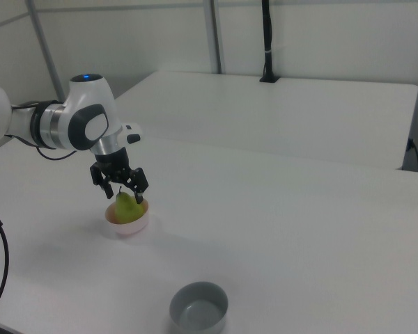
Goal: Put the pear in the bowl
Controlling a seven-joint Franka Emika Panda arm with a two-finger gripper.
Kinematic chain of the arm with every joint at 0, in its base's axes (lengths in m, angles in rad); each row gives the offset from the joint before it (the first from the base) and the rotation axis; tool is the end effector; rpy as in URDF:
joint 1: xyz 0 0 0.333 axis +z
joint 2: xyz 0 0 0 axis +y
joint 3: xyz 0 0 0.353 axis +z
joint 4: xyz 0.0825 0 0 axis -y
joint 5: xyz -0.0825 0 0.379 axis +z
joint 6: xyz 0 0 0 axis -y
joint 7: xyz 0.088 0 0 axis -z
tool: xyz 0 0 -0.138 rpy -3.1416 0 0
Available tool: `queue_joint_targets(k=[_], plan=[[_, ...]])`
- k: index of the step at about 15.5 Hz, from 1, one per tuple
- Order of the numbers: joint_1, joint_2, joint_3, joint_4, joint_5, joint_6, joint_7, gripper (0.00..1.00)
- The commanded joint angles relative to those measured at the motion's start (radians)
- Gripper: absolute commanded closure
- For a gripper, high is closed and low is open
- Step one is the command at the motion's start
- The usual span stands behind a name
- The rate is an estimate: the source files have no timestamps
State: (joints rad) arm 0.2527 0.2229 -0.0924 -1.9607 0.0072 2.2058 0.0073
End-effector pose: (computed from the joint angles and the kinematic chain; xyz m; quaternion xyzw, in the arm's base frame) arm 0.5988 0.0995 0.3731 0.9970 0.0756 0.0122 0.0063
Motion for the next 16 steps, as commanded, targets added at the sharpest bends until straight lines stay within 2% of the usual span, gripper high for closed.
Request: queue_joint_targets(k=[1, 6, 12, 16], plan=[[-0.006, -0.062, 0.003, 0.026, -0.021, -0.075, 0.048, 0.00], [-0.056, -0.149, 0.003, 0.083, -0.033, -0.204, 0.040, 0.00], [-0.119, -0.180, -0.007, 0.304, -0.033, -0.558, 0.034, 0.00], [-0.156, -0.223, -0.009, 0.324, -0.032, -0.616, 0.033, 0.00]])
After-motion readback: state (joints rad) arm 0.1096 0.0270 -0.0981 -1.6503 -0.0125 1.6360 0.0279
